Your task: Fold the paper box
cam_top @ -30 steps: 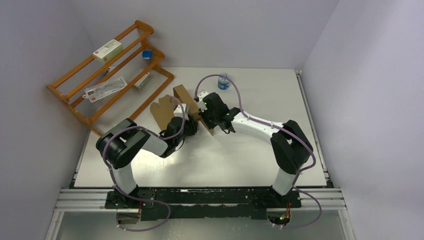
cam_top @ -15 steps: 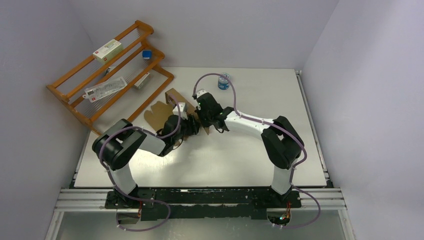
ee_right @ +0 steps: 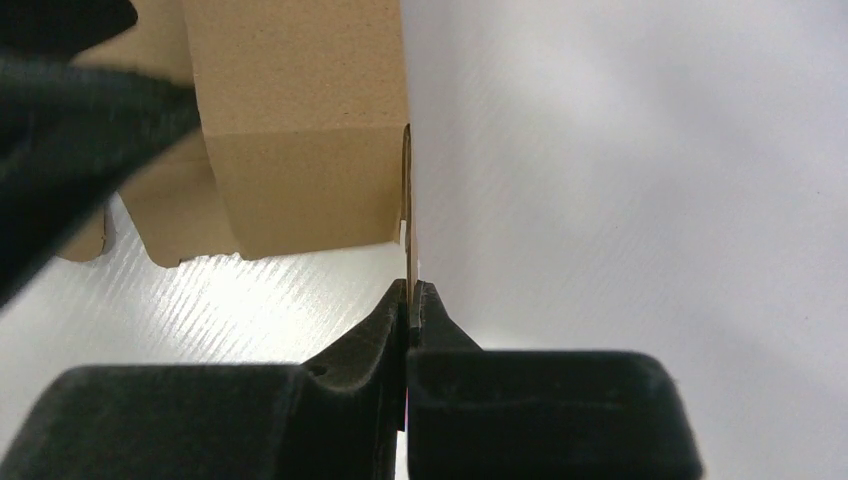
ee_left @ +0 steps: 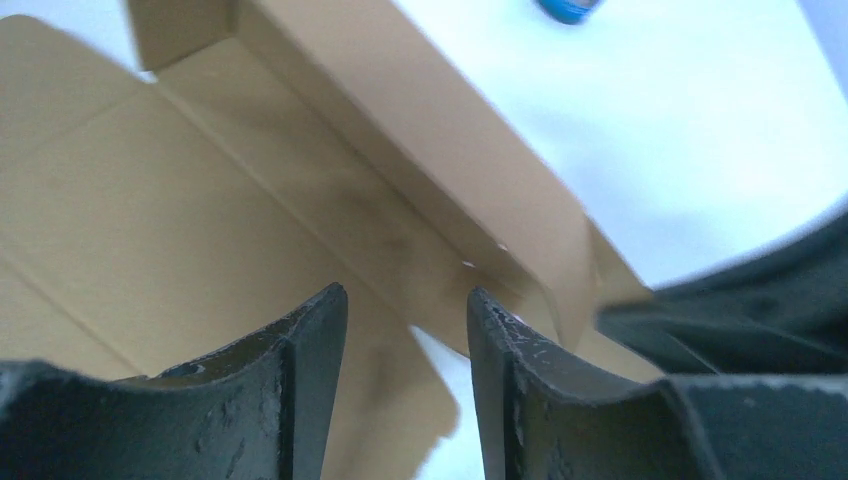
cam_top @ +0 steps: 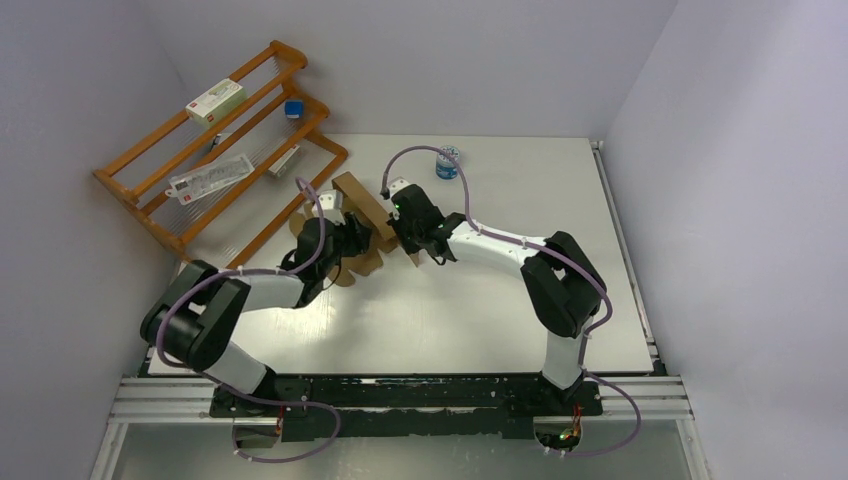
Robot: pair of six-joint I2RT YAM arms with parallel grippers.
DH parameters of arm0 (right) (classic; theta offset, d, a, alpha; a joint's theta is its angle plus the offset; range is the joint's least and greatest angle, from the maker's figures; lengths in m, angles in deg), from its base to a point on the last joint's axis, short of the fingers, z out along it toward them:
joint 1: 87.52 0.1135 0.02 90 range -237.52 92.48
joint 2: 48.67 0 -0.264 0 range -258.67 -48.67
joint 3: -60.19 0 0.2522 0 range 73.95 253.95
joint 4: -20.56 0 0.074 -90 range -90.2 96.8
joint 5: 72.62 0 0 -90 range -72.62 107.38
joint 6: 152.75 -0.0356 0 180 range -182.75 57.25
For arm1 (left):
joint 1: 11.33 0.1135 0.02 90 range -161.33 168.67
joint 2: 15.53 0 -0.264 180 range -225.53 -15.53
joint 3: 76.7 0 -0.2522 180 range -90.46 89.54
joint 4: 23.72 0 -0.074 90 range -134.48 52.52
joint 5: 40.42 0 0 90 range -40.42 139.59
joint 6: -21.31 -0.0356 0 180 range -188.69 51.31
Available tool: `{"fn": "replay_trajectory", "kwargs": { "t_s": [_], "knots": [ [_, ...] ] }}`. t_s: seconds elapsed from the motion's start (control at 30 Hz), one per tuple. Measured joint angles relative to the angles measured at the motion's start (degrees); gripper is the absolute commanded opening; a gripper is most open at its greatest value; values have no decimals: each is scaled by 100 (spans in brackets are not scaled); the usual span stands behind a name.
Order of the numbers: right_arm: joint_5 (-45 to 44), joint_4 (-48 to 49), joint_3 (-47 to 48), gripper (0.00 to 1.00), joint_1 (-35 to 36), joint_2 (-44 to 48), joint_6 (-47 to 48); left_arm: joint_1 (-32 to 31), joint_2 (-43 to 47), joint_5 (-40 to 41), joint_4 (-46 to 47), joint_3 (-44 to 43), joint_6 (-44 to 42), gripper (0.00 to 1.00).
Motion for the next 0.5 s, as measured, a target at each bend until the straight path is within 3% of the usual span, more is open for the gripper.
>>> {"fn": "replay_trajectory", "kwargs": {
  "t_s": [0.17,0.33,0.5],
  "knots": [
    [2,0,0,0,0,0,61,474,-671,17,-382,-452,74,45],
    [4,0,2,0,-2,0,37,553,-1355,-116,-651,-732,197,44],
    [0,-11,2,0,-68,-2,-127,579,-1416,-326,-557,-739,319,41]
  ]
}}
